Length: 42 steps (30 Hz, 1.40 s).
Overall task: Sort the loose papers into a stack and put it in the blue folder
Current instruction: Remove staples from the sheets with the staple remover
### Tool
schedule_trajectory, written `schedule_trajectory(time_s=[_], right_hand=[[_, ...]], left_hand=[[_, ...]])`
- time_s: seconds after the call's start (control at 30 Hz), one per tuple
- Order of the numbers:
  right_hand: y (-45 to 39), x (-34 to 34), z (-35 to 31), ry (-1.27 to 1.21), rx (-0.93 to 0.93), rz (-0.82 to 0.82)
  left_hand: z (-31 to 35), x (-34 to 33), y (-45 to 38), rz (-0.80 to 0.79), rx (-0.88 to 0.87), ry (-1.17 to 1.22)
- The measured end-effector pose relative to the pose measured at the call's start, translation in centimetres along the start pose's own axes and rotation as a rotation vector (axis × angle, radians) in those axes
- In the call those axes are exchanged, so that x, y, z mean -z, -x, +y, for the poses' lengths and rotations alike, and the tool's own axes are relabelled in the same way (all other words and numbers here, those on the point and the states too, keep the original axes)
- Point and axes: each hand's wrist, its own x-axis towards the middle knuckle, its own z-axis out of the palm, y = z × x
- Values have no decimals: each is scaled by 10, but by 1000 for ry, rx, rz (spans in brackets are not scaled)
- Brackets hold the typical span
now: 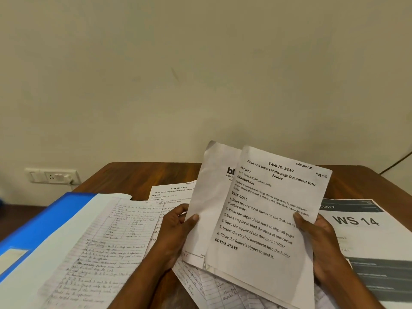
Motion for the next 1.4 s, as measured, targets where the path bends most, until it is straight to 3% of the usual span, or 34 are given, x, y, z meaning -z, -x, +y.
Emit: schedule_trajectory(time_s=[0.6,0.97,1.4], right_hand=[[-5,4,7,1,-11,-62],[-11,1,17,2,13,-49],[2,-8,18,223,82,-63]], left_hand=[[-12,-11,1,-178,46,36],[-14,-15,5,-241,11,-68],[-11,-26,14,-331,-44,-234]])
